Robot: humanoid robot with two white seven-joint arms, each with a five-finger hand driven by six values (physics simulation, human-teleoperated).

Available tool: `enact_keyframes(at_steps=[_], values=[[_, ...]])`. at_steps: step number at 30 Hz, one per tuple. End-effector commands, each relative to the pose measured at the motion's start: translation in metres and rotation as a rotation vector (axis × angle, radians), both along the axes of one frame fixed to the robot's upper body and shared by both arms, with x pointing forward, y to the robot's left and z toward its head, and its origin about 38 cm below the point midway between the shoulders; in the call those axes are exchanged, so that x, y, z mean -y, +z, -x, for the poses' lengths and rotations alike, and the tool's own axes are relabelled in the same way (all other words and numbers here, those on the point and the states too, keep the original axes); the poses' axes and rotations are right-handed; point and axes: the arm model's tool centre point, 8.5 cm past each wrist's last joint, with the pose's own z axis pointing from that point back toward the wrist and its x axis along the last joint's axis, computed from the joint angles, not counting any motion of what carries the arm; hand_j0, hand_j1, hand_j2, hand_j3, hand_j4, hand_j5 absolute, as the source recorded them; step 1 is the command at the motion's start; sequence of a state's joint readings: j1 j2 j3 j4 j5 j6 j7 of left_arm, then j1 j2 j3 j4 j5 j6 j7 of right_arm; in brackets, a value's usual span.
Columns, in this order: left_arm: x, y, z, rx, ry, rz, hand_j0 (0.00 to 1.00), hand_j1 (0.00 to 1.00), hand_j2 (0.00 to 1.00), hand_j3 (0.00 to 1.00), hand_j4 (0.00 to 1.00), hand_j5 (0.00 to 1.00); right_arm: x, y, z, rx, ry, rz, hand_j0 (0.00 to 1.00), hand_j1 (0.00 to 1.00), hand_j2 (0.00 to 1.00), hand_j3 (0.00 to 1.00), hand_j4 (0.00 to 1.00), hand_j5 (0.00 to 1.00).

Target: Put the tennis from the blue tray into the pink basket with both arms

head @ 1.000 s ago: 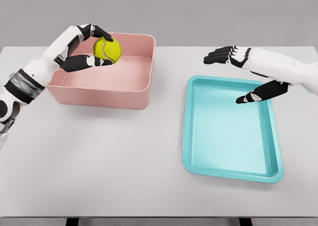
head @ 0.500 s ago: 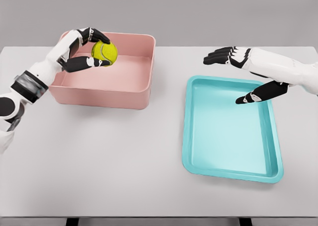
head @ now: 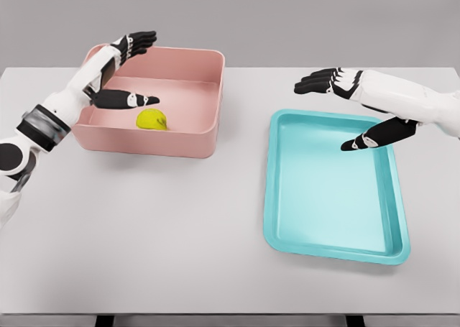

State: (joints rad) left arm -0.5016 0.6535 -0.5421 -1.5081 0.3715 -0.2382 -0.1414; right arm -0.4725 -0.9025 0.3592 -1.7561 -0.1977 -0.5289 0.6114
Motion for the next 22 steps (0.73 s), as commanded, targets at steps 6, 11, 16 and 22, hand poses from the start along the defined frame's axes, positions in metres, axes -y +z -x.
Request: enact_keyframes(at_steps=[6, 11, 16, 22], values=[[-0.005, 0.047, 0.056, 0.312, -0.229, 0.032, 1.00, 1.00, 1.00, 1.00, 1.00, 1.00, 0.000, 0.000, 0.000, -0.004, 0.000, -0.005, 1.00, 1.00, 1.00, 1.00, 1.00, 1.00], [-0.046, 0.014, 0.085, 0.210, -0.187, -0.053, 1.00, 1.00, 1.00, 1.00, 1.00, 1.00, 0.000, -0.001, 0.000, -0.006, 0.001, -0.007, 1.00, 1.00, 1.00, 1.00, 1.00, 1.00], [-0.088, -0.013, 0.100, 0.106, -0.108, -0.142, 1.00, 1.00, 1.00, 1.00, 1.00, 1.00, 0.000, 0.000, 0.000, -0.004, 0.001, -0.007, 1.00, 1.00, 1.00, 1.00, 1.00, 1.00], [-0.091, -0.012, 0.100, 0.103, -0.105, -0.152, 1.00, 1.00, 1.00, 1.00, 1.00, 1.00, 0.000, -0.001, 0.000, -0.006, 0.000, -0.005, 1.00, 1.00, 1.00, 1.00, 1.00, 1.00]])
